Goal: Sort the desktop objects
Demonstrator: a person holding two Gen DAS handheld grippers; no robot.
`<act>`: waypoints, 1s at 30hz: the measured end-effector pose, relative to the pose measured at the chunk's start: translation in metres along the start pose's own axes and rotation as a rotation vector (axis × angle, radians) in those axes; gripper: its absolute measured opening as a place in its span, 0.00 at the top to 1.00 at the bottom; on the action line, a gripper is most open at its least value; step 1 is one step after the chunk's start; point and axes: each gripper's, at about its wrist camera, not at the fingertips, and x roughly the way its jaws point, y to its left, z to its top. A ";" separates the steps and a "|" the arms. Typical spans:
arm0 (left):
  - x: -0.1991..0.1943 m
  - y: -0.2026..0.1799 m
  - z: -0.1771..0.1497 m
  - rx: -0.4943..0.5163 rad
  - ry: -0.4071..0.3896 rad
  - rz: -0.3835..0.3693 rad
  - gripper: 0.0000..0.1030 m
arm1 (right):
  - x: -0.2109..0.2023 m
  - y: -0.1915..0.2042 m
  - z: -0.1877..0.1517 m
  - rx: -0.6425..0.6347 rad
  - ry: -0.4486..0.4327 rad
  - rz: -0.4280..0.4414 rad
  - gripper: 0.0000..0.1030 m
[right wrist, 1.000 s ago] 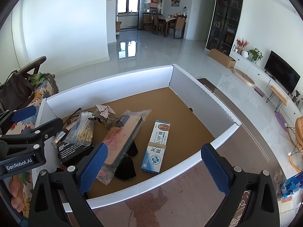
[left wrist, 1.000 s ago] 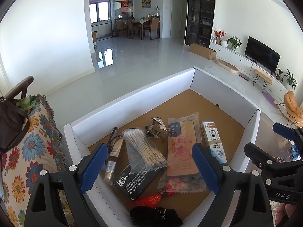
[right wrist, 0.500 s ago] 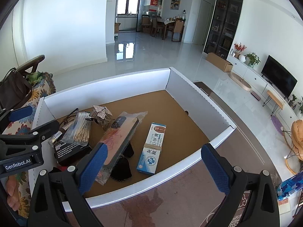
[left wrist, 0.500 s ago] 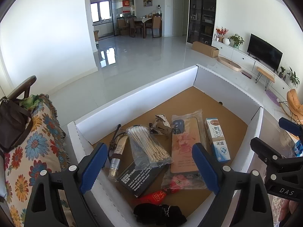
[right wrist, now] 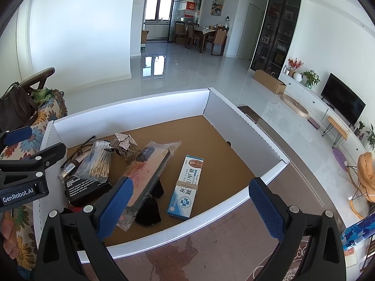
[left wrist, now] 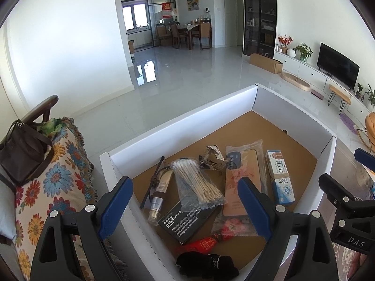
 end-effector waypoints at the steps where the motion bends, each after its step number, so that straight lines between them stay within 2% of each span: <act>1: -0.001 0.001 0.001 -0.006 0.000 0.004 0.12 | 0.000 0.000 0.000 0.000 -0.001 0.000 0.04; 9: -0.004 0.003 0.004 -0.034 0.014 0.024 0.12 | 0.001 -0.001 0.000 0.003 0.000 0.003 0.03; 30: -0.009 -0.004 0.002 -0.024 0.009 -0.026 0.12 | -0.002 0.005 0.002 -0.015 -0.004 0.006 0.03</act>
